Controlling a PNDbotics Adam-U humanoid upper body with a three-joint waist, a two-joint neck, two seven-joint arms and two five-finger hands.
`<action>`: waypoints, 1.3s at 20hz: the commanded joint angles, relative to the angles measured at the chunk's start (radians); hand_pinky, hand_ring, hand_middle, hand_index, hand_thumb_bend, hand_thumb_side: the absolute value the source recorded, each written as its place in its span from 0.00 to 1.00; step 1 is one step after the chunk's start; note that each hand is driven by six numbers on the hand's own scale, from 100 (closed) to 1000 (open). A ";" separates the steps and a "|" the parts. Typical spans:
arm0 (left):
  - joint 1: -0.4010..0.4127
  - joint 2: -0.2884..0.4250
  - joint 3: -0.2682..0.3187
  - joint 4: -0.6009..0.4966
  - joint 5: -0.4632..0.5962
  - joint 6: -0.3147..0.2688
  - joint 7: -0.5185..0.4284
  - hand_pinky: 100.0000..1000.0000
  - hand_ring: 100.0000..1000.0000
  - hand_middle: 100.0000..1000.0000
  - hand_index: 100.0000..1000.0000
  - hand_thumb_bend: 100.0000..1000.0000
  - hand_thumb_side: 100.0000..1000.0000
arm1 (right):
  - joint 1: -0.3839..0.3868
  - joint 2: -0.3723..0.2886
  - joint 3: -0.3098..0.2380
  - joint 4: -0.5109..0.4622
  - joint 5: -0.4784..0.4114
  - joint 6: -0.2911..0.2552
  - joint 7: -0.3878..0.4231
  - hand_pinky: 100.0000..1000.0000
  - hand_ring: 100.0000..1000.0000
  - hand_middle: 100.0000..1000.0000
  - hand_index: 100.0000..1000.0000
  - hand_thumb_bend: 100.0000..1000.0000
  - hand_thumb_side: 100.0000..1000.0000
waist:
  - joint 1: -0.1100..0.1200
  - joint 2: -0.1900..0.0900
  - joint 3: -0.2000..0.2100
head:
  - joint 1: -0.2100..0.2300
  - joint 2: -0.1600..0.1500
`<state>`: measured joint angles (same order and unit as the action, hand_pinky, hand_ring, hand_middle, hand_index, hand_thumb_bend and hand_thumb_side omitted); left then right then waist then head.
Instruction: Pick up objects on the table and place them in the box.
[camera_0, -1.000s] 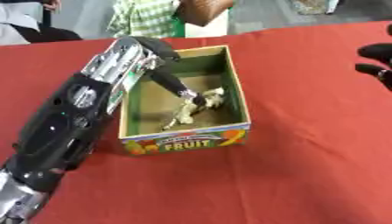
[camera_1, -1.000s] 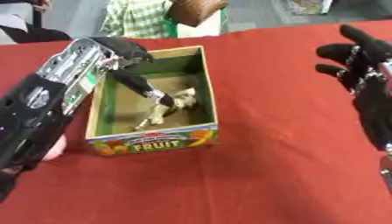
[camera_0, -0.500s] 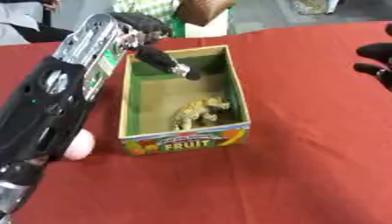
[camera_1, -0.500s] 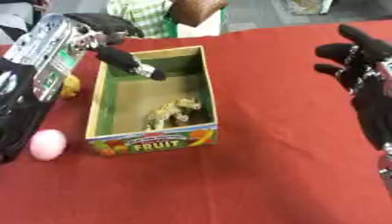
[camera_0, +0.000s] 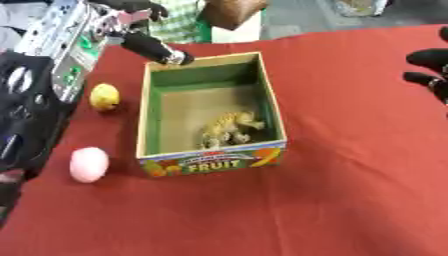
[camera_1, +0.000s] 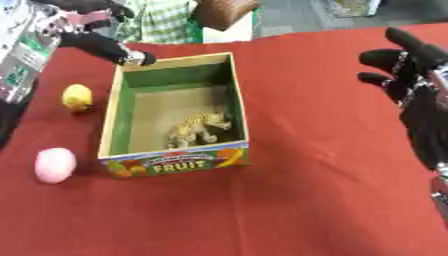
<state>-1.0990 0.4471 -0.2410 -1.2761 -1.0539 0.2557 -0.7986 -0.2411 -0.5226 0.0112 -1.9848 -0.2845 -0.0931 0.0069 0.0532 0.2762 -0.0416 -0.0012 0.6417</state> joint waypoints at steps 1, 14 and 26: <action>0.004 0.075 0.019 -0.007 0.051 0.013 0.011 0.67 0.85 0.87 1.00 0.52 0.73 | -0.004 -0.019 -0.014 -0.015 0.003 0.001 -0.006 0.82 0.87 0.71 0.96 0.00 1.00 | -0.002 -0.022 0.003 | -0.004 -0.003; 0.224 0.349 -0.038 -0.352 0.311 0.042 -0.106 0.67 0.87 0.90 1.00 0.77 0.71 | 0.000 -0.026 -0.019 -0.015 0.014 0.000 -0.015 0.82 0.87 0.71 0.96 0.00 1.00 | 0.010 -0.013 0.012 | -0.017 -0.011; 0.424 0.504 -0.059 -0.577 0.420 0.101 -0.108 0.67 0.86 0.88 1.00 0.67 0.59 | -0.008 -0.026 -0.021 -0.015 0.013 -0.004 -0.018 0.82 0.87 0.71 0.96 0.00 1.00 | 0.003 -0.008 0.008 | -0.014 -0.018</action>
<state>-0.6669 0.9033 -0.3096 -1.8247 -0.6429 0.3277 -0.8860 -0.2378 -0.5235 0.0000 -1.9848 -0.2761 -0.0948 -0.0085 0.0593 0.2828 -0.0338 -0.0162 0.6324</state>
